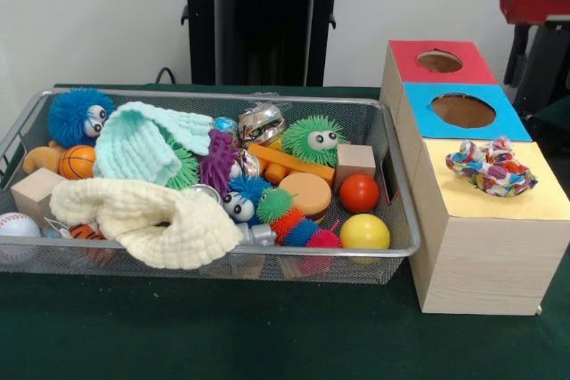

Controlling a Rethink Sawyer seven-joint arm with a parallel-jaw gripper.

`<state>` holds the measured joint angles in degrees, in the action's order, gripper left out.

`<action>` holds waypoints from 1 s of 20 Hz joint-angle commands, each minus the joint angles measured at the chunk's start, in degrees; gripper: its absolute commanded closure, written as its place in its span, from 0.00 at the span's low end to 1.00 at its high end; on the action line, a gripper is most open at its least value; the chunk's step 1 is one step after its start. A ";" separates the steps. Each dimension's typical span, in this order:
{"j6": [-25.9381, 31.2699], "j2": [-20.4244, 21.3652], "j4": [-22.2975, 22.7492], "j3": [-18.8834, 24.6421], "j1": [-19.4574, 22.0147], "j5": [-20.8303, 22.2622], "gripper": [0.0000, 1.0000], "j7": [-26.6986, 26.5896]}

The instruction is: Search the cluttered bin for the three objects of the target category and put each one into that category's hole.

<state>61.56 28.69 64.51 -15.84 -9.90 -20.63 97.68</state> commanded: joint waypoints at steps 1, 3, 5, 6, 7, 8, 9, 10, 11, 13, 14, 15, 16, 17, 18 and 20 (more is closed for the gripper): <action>9.19 0.95 -3.68 0.53 2.88 3.07 0.00 9.75; 8.62 0.99 -3.75 0.77 3.49 3.45 0.00 8.40; 3.20 0.07 -2.83 0.63 4.03 5.05 0.00 5.69; 1.33 -0.70 -2.98 0.28 4.21 6.13 0.00 4.74; -0.70 -1.12 -2.78 0.48 4.47 6.40 0.00 4.44; -1.64 -1.19 -2.60 0.73 4.71 6.69 0.00 4.01; -1.39 -1.12 -2.69 0.87 4.87 6.98 0.00 3.88; -1.13 -1.05 -2.79 1.01 5.04 7.26 0.00 3.75; -0.92 -0.97 -2.91 1.23 5.17 7.54 0.00 3.64; -1.01 -0.68 -2.57 1.68 5.35 7.91 0.00 3.74; -1.04 -0.55 -2.44 1.86 5.39 8.06 0.00 3.99; -0.92 -0.51 -2.57 1.88 5.40 8.20 0.00 4.47; -0.52 -0.47 -2.86 1.89 5.39 8.37 0.00 4.75; -0.12 -0.43 -3.15 1.91 5.39 8.55 0.00 5.04; 0.29 -0.39 -3.44 1.93 5.38 8.72 0.00 5.32; 0.76 -0.35 -3.88 2.03 5.41 8.92 0.00 5.82</action>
<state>62.73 29.71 60.11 -16.68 -5.73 -14.28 97.68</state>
